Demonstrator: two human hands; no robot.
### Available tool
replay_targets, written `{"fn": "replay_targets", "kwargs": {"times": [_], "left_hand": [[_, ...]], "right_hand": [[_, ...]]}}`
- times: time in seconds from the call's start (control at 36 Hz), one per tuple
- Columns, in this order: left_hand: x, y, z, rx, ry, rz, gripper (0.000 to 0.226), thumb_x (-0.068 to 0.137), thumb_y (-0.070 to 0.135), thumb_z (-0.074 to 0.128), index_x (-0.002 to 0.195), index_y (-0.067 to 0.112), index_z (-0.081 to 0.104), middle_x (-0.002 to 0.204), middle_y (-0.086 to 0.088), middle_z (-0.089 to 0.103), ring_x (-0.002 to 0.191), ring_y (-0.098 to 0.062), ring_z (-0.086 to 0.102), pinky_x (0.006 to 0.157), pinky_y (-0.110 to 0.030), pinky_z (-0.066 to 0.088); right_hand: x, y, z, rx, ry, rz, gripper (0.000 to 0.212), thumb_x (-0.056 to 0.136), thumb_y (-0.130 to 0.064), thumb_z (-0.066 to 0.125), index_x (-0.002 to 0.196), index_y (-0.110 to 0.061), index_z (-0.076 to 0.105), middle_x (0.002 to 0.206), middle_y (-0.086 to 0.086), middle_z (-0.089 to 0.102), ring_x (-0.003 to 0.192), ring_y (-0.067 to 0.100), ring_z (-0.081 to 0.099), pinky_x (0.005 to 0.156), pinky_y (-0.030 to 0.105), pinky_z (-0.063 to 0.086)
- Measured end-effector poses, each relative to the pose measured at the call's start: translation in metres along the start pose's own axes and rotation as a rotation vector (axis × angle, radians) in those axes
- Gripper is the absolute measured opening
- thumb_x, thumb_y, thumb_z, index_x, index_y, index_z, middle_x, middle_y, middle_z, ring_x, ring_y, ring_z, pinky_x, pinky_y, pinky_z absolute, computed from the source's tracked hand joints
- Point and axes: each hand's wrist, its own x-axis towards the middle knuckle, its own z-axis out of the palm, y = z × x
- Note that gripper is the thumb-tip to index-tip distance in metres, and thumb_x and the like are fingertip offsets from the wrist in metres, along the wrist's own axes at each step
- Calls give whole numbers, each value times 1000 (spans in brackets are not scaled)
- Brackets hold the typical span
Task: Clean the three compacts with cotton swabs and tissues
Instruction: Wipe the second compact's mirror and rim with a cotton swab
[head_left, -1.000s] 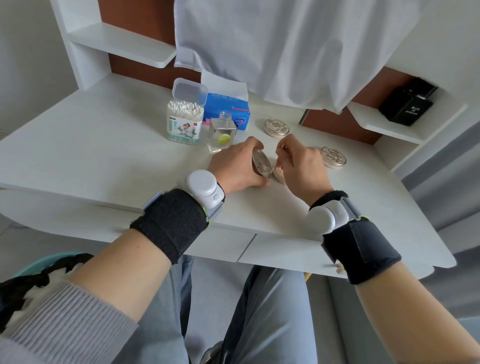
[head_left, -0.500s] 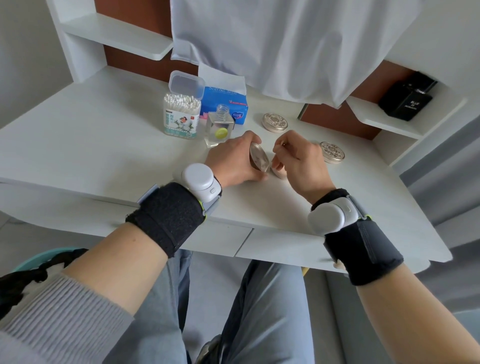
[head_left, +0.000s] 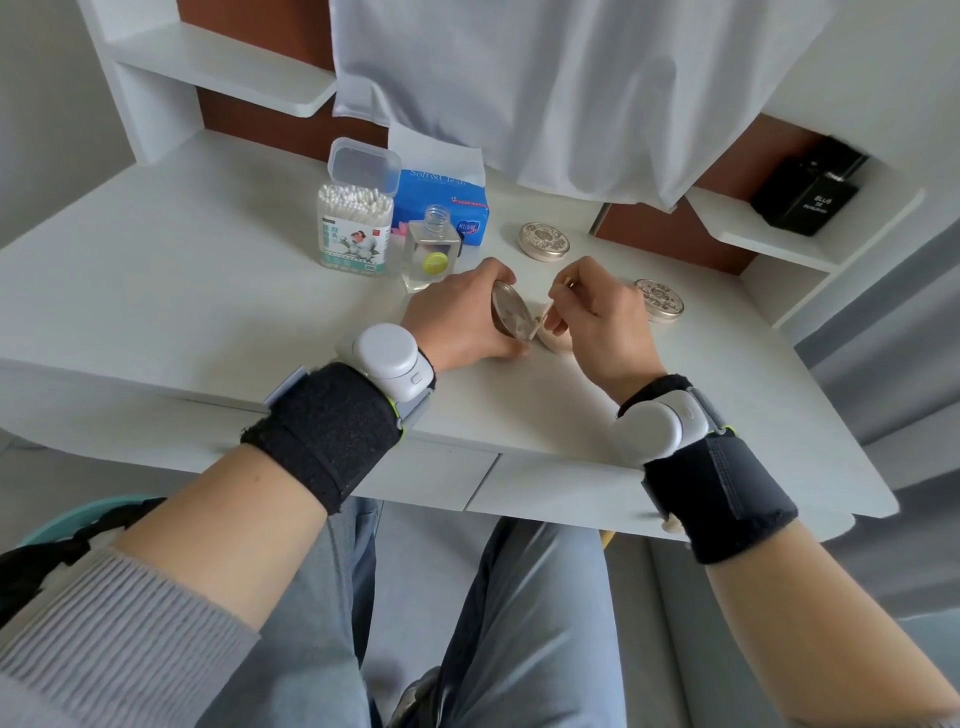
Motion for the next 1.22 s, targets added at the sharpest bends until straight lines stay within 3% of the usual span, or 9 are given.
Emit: {"fn": "replay_targets", "kwargs": {"times": [0.19, 0.53, 0.69, 0.86, 1.03, 1.22], "left_hand": [[0, 0, 0, 2, 1, -3, 76, 66, 49, 78, 130, 27, 43, 126, 6, 59, 112, -18, 56, 77, -26, 37], [0, -1, 1, 2, 2, 0, 76, 66, 49, 78, 130, 26, 43, 125, 5, 59, 113, -19, 56, 79, -27, 40], [0, -1, 1, 9, 9, 0, 76, 66, 49, 78, 129, 27, 43, 124, 6, 59, 113, -18, 56, 79, -27, 40], [0, 0, 1, 13, 13, -7, 74, 67, 48, 77, 130, 27, 43, 122, 6, 60, 112, -18, 57, 81, -29, 41], [0, 0, 1, 18, 12, -2, 74, 67, 50, 77, 129, 26, 44, 123, 6, 60, 112, -18, 57, 78, -27, 39], [0, 0, 1, 22, 10, -8, 75, 67, 49, 77, 130, 26, 43, 123, 5, 60, 111, -18, 57, 79, -27, 40]], "right_hand": [[2, 1, 1, -51, -3, -10, 14, 90, -8, 50, 78, -15, 49, 58, -2, 64, 60, 20, 61, 68, 41, 51], [4, 3, 5, -120, 64, -30, 8, 91, -12, 49, 84, -10, 52, 61, 1, 65, 62, 23, 61, 68, 40, 49], [3, 2, 9, -188, 45, -141, 8, 91, -13, 49, 87, -9, 54, 65, 4, 67, 61, 27, 60, 63, 39, 47], [3, 1, 10, -295, 66, -273, 10, 89, -9, 52, 85, -4, 59, 71, 9, 59, 57, 24, 45, 55, 34, 36], [5, -2, 6, -171, 54, -135, 7, 89, -9, 52, 86, -8, 58, 66, -4, 63, 62, 22, 58, 64, 31, 45], [7, 3, 10, -174, 67, -164, 7, 91, -9, 52, 88, -9, 58, 75, -1, 69, 66, 21, 64, 66, 39, 52]]}}
